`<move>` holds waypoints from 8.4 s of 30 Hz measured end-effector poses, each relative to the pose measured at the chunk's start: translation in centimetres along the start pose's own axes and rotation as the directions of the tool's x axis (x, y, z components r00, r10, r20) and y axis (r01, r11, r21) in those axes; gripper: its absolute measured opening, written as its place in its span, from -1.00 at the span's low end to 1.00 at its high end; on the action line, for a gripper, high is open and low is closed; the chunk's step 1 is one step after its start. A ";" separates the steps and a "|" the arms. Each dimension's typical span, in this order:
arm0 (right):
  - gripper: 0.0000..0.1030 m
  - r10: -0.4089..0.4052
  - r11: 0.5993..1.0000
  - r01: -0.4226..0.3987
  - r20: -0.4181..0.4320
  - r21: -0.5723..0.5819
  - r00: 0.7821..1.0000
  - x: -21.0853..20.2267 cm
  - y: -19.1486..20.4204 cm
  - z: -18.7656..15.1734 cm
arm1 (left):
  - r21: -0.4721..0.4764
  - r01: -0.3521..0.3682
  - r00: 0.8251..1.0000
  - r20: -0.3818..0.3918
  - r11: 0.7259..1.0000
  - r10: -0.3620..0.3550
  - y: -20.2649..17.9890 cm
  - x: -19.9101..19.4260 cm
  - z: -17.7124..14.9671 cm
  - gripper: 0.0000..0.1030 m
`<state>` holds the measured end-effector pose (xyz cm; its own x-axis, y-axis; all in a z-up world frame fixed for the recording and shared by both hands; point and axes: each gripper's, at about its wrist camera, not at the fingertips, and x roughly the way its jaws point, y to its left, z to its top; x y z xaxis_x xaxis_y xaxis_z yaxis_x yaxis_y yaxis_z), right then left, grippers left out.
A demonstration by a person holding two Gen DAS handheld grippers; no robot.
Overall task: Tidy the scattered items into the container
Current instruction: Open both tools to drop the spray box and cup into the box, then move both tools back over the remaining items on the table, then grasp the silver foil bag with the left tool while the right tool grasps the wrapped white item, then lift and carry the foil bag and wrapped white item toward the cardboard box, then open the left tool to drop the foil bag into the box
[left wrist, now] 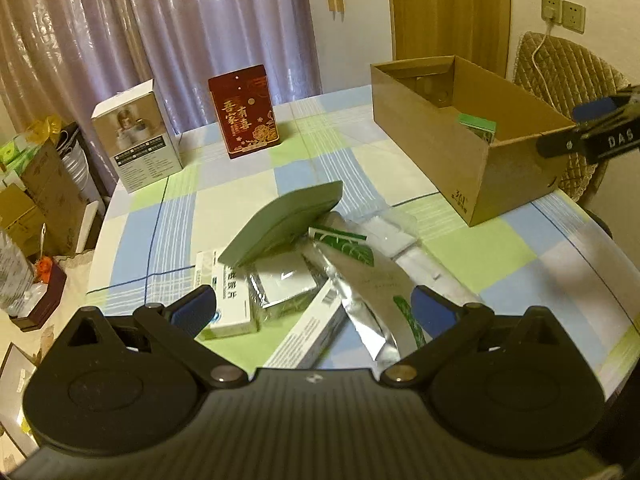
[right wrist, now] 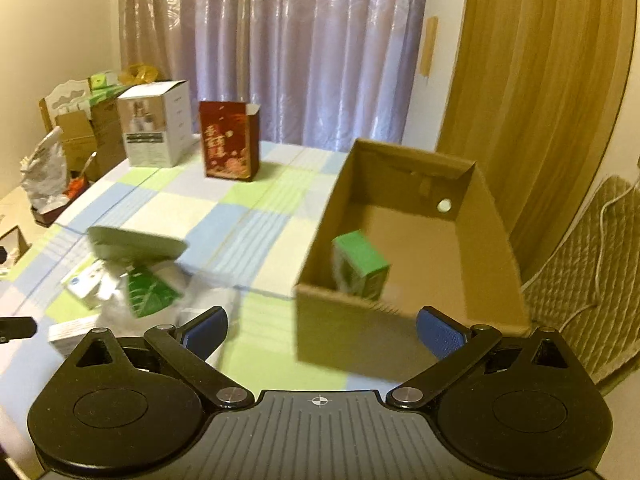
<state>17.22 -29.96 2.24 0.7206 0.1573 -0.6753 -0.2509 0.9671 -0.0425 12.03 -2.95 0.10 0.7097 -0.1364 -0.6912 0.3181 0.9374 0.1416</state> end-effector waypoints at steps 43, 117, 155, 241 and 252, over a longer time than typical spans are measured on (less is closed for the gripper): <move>1.00 0.094 0.989 -0.079 -0.124 0.125 0.988 -3.8 8.5 -7.7 | -0.169 0.007 0.998 -0.058 0.986 -0.017 -0.9 -5.2 -4.0 0.98; -0.19 0.108 0.993 -0.116 -0.213 -0.027 0.971 12.5 9.7 -8.2 | -0.063 0.219 0.962 -0.155 0.974 -0.226 -0.8 8.4 -3.7 -0.08; -0.20 0.073 0.994 -0.064 -0.098 0.091 0.993 0.8 6.3 -9.1 | -0.134 0.255 0.967 0.010 0.958 -0.256 -1.2 0.3 -1.9 -0.48; -0.20 -0.192 0.972 0.185 0.040 0.143 0.981 4.4 -13.0 1.7 | 0.117 0.442 0.868 0.194 0.889 -0.457 -14.0 17.7 21.7 -0.38; -0.20 -0.185 0.973 0.179 0.028 0.143 0.982 4.8 -12.9 2.1 | 0.098 0.423 0.876 0.213 0.901 -0.434 -12.4 17.0 21.2 -0.08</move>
<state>25.25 -41.30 1.11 0.7722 -0.0185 -0.6351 -0.0230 0.9981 -0.0570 33.46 -23.72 1.62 0.6170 -0.5942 -0.5159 0.6483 0.7555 -0.0949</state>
